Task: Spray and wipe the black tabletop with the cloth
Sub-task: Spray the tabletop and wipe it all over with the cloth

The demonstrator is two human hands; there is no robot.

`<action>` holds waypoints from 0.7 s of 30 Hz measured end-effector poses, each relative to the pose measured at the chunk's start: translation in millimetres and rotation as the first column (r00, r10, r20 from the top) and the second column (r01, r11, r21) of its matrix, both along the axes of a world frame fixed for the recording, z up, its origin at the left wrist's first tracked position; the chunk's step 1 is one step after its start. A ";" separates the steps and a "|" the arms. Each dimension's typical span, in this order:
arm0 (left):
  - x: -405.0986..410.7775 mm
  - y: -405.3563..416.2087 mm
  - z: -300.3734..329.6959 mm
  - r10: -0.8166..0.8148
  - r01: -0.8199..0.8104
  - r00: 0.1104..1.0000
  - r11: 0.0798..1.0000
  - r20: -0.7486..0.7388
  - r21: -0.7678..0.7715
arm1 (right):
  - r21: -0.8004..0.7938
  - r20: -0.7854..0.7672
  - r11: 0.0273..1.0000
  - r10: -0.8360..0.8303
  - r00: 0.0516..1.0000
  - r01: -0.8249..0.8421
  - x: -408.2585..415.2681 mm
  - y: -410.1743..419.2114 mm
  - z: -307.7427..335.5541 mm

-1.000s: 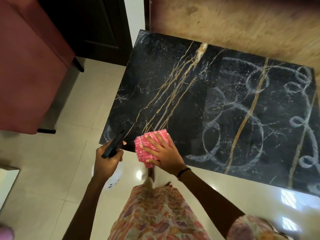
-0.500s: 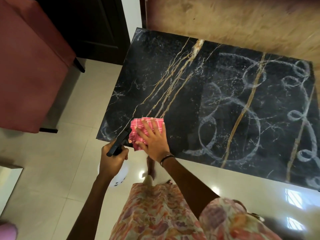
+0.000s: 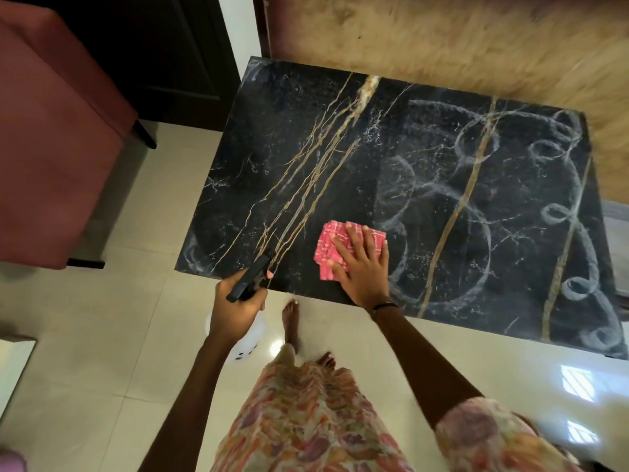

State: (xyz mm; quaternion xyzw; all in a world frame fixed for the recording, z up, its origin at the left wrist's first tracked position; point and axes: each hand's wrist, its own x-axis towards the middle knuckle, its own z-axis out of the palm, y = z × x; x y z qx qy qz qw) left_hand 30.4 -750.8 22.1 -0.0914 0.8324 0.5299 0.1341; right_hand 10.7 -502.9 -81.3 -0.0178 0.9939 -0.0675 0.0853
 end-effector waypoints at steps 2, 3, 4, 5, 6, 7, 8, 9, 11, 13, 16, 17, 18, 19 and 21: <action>0.4 8.5 1.4 -0.010 0.010 1.000 1.000 0.007 0.006 | -0.032 -0.008 0.999 -0.012 1.000 0.012 -4.0 -23.5 0.2; 0.0 13.0 1.9 -0.020 0.020 1.000 1.000 0.008 0.004 | -0.038 -0.023 0.998 0.039 0.999 -0.040 -0.5 -30.5 0.1; -0.2 17.6 2.5 -0.035 0.035 0.999 0.999 0.005 0.003 | -0.042 -0.036 0.993 0.108 0.993 -0.110 6.3 -32.9 -0.8; -0.2 21.5 3.9 -0.050 0.050 0.999 0.999 0.000 -0.001 | -0.049 -0.041 0.983 0.174 0.984 -0.176 15.3 -31.6 -1.5; 0.0 26.8 5.5 -0.065 0.065 0.998 0.998 -0.005 -0.006 | -0.050 -0.042 0.974 0.220 0.975 -0.222 26.4 -24.6 -2.5; -0.1 30.9 6.9 -0.073 0.073 0.997 0.997 -0.006 -0.006 | -0.047 -0.047 0.966 0.253 0.966 -0.255 37.9 -15.5 -4.9; -0.8 33.7 7.6 -0.076 0.076 0.997 0.997 -0.002 -0.001 | -0.045 -0.048 0.961 0.272 0.961 -0.274 49.3 -4.6 -8.0; -1.2 37.3 8.3 -0.079 0.079 0.997 0.997 0.007 0.005 | -0.033 -0.048 0.959 0.278 0.959 -0.280 60.6 9.6 -9.8; -2.1 42.8 8.6 -0.072 0.072 0.997 0.997 0.041 0.003 | 0.020 -0.061 0.960 0.280 0.958 -0.279 78.4 43.0 -10.1; -2.2 48.6 9.6 -0.068 0.068 0.996 0.998 0.065 0.001 | 0.051 -0.055 0.965 0.261 0.964 -0.258 83.6 78.8 -6.2; -2.3 56.3 12.2 -0.088 0.088 0.995 0.996 0.055 0.005 | 0.066 -0.003 0.990 0.128 0.992 -0.127 64.7 100.6 -0.4; -2.8 58.4 12.8 -0.096 0.096 0.994 0.995 0.051 0.004 | 0.059 0.014 0.997 0.052 0.999 -0.053 54.0 96.9 0.4; -3.6 60.4 12.2 -0.102 0.102 0.994 0.995 0.049 -0.007 | 0.047 0.028 0.999 -0.016 0.999 0.015 43.1 88.9 1.0; -4.6 62.2 11.7 -0.109 0.110 0.993 0.994 0.047 -0.020 | 0.035 0.035 0.998 -0.059 0.998 0.058 33.1 78.4 1.2; -7.3 66.6 12.8 -0.127 0.128 0.991 0.991 0.034 -0.026 | 0.030 0.028 0.999 -0.037 0.999 0.036 21.4 57.1 -0.5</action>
